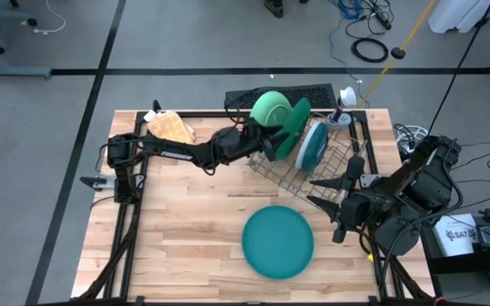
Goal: Sort dishes
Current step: Put the green plate in the dish rack
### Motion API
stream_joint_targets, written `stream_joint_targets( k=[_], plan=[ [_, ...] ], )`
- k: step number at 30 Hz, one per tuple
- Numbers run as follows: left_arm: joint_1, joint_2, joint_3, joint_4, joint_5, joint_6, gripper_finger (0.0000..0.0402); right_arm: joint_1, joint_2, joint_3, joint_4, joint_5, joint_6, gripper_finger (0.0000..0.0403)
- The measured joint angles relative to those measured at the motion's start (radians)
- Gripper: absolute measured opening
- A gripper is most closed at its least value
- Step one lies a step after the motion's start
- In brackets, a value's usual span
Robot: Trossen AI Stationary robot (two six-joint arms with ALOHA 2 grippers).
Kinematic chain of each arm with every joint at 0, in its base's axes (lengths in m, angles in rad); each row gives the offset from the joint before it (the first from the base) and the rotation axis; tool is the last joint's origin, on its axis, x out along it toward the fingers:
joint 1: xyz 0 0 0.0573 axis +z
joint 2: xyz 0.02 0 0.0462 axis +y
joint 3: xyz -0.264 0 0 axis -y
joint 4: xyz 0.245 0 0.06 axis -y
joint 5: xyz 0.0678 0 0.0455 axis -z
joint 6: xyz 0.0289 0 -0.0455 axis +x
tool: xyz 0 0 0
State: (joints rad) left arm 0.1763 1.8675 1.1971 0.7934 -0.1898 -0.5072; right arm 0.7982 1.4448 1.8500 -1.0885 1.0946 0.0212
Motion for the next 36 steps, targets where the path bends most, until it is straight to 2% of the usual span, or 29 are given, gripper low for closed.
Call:
stream_joint_targets(
  k=[8,14,17,20,23,28,31,33,36],
  plan=[
    [-0.005,-0.02,0.017,0.018,0.006,0.074,0.0246,0.0,0.0,0.0,-0.025,0.0,0.025,0.0155],
    [-0.056,-0.034,0.032,0.075,0.095,0.273,0.0246,0.0,0.0,0.0,-0.052,0.0,0.046,0.0155],
    [-0.078,-0.034,0.085,-0.031,0.112,0.405,0.0241,0.0,0.0,0.0,-0.052,0.0,0.046,0.0155],
    [-0.097,-0.03,0.166,-0.31,0.014,0.533,0.021,0.0,0.0,0.0,-0.052,0.0,0.046,0.0155],
    [-0.116,-0.023,0.226,-0.479,-0.078,0.635,0.0158,0.0,0.0,0.0,-0.05,0.0,0.046,0.0155],
    [-0.134,-0.027,0.262,-0.503,-0.234,0.729,0.0063,0.0,0.0,0.0,-0.043,0.004,0.046,0.0155],
    [-0.119,-0.026,0.275,-0.572,-0.237,0.721,0.0017,0.0,0.0,0.0,-0.036,0.004,0.046,0.0155],
    [-0.107,-0.026,0.277,-0.593,-0.224,0.69,0.0008,0.0,0.0,0.0,-0.036,0.004,0.046,0.0155],
    [-0.101,-0.025,0.277,-0.611,-0.216,0.674,0.0018,0.0,0.0,0.0,-0.036,0.004,0.049,0.0155]
  ],
)
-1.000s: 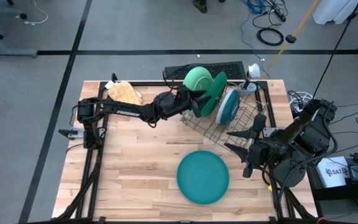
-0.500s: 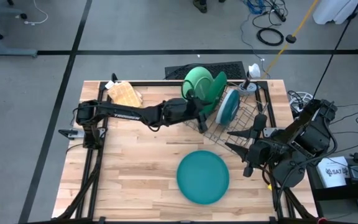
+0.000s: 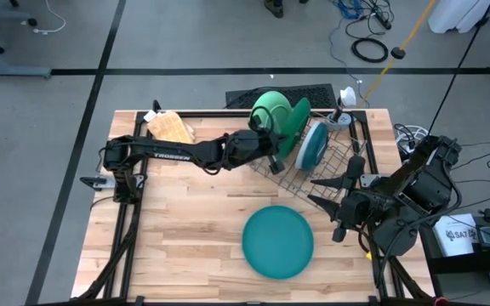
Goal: Sort dishes
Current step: Put the green plate in the dish rack
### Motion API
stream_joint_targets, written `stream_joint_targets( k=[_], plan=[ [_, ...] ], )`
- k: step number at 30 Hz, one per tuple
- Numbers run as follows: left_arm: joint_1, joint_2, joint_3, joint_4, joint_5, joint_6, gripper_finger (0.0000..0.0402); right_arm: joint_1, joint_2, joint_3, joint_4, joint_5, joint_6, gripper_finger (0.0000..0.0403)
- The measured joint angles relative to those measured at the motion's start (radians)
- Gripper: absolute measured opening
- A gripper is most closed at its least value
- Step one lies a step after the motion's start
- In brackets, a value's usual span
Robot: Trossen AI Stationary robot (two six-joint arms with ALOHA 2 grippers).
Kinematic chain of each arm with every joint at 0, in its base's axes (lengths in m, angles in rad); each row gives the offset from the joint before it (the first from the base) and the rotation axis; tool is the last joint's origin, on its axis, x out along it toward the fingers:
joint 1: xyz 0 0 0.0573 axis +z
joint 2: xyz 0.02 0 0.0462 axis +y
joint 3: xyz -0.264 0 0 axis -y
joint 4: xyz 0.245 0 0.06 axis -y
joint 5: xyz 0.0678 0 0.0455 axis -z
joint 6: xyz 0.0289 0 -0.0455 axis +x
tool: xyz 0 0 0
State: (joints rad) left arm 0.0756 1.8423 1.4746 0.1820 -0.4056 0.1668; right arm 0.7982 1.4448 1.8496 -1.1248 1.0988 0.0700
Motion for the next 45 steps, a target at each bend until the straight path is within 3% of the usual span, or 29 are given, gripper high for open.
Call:
stream_joint_targets(
  k=[5,17,24,31,37,39,43,45],
  plan=[
    [0.007,0.0,0.0,-0.014,0.072,0.005,0.0034,0.0,0.0,0.0,0.007,0.0,-0.003,0.0155],
    [0.035,0.001,0.0,-0.123,0.016,0.03,0.0035,0.0,0.0,0.0,0.025,0.001,-0.01,0.0155],
    [0.035,0.001,0.0,-0.233,-0.202,-0.021,0.0035,-0.001,0.0,0.0,0.035,0.001,-0.011,0.0155],
    [0.01,0.002,0.026,-0.262,-0.28,-0.028,0.0035,-0.001,0.0,0.0,0.037,0.0,-0.009,0.0155],
    [-0.024,0.002,0.084,-0.334,-0.468,0.031,0.0035,-0.001,0.0,0.0,0.031,-0.001,-0.003,0.0155],
    [-0.034,0.002,0.099,-0.344,-0.444,0.039,0.0035,-0.001,0.0,0.0,0.03,-0.003,-0.003,0.0155],
    [-0.055,0.002,0.103,-0.289,-0.113,0.185,0.0035,-0.001,0.0,0.0,0.029,-0.005,-0.003,0.0155],
    [-0.062,0.026,0.108,-0.245,-0.061,0.243,0.0035,-0.001,0.0,0.0,0.029,-0.005,-0.003,0.0155]
  ],
)
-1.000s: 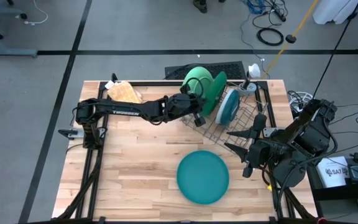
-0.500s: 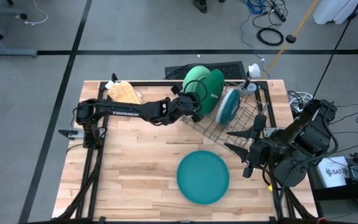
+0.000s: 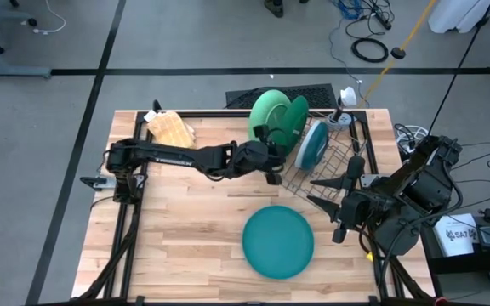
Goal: Sort dishes
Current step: Put the green plate in the dish rack, then put the blue plate in the dish rack
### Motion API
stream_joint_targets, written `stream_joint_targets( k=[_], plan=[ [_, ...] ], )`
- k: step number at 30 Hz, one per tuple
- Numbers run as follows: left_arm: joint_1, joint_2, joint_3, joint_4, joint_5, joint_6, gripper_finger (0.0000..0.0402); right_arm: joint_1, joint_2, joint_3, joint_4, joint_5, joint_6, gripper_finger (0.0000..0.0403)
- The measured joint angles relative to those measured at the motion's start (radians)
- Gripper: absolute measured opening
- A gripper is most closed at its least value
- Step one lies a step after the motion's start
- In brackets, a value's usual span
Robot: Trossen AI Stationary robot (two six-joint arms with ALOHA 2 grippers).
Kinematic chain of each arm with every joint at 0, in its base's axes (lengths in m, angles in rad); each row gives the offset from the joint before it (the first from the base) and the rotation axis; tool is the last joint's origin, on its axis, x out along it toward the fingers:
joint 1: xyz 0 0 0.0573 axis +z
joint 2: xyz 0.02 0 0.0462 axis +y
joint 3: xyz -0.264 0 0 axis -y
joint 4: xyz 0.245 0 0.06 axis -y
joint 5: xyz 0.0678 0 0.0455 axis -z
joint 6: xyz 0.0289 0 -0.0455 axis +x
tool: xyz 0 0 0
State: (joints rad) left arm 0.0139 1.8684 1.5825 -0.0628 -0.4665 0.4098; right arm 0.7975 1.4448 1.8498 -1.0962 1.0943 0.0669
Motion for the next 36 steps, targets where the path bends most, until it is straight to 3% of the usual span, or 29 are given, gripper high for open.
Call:
stream_joint_targets(
  k=[8,16,22,28,36],
  plan=[
    [0.058,0.084,-0.002,0.003,0.0,0.064,0.0035,0.0,0.015,0.0,0.003,-0.001,0.003,0.0155],
    [0.088,0.081,-0.004,-0.143,-0.243,-0.201,0.0035,0.0,0.015,0.0,0.001,0.0,0.013,0.0155],
    [0.055,0.054,-0.005,-0.227,-0.234,-0.231,0.0035,-0.004,0.015,0.0,0.0,0.0,0.006,0.0155],
    [-0.043,-0.019,-0.003,-0.263,-0.083,-0.186,0.0035,-0.005,0.015,0.0,-0.008,0.0,0.008,0.0155],
    [-0.183,-0.046,-0.044,-0.572,0.346,-0.168,0.0046,-0.004,0.015,0.0,-0.017,0.0,0.007,0.0155]
  ],
)
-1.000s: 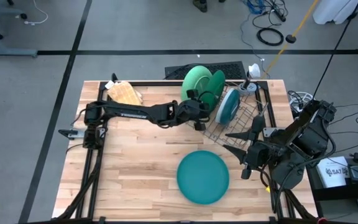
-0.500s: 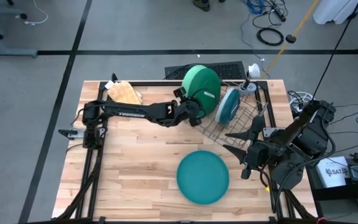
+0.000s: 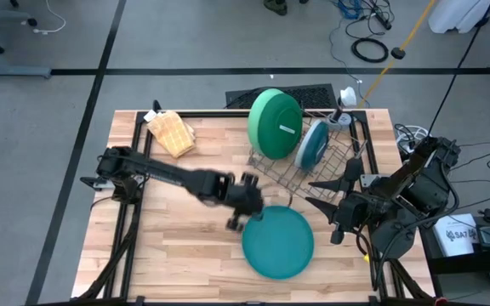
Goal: Sort dishes
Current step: Put the blue plate in the dish rack
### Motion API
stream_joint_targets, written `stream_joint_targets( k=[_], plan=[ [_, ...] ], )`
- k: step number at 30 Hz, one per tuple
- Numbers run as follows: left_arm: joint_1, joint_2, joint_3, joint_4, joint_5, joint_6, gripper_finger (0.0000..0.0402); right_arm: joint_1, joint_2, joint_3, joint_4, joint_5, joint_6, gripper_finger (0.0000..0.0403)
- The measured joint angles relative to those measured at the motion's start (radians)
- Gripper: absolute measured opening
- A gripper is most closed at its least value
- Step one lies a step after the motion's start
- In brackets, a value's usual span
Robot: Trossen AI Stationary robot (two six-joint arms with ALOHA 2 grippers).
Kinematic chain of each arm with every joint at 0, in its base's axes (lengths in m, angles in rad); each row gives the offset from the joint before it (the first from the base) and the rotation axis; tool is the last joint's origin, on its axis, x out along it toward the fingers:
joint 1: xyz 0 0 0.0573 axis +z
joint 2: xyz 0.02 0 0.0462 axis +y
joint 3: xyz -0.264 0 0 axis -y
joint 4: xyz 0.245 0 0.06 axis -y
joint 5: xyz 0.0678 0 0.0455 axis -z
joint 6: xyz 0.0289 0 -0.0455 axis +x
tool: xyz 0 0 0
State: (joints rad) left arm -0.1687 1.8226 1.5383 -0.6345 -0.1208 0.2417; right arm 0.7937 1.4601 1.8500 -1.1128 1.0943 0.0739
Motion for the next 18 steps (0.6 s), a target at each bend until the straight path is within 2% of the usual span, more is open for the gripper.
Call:
stream_joint_targets(
  k=[2,5,7,10,15,18],
  plan=[
    [-0.046,0.004,-0.054,-0.044,0.03,0.001,0.0064,0.0,0.0,0.0,0.0,0.0,-0.001,0.0155],
    [-0.114,0.004,-0.142,-0.022,0.075,-0.013,0.0104,0.0,0.0,0.0,0.001,-0.014,0.003,0.0155],
    [-0.156,0.004,-0.183,-0.014,0.059,-0.049,0.0134,0.0,0.0,0.0,0.001,-0.05,0.018,0.0155],
    [-0.206,0.004,-0.223,0.075,-0.026,-0.072,0.0168,0.0,0.001,0.0,0.001,-0.097,0.04,0.0155],
    [-0.261,0.017,-0.239,0.289,-0.077,0.036,0.0184,0.0,0.016,0.0,0.002,-0.107,0.05,0.0155],
    [-0.276,0.043,-0.239,0.276,-0.054,0.104,0.0185,0.0,0.022,0.0,0.0,-0.107,0.072,0.0155]
  ],
)
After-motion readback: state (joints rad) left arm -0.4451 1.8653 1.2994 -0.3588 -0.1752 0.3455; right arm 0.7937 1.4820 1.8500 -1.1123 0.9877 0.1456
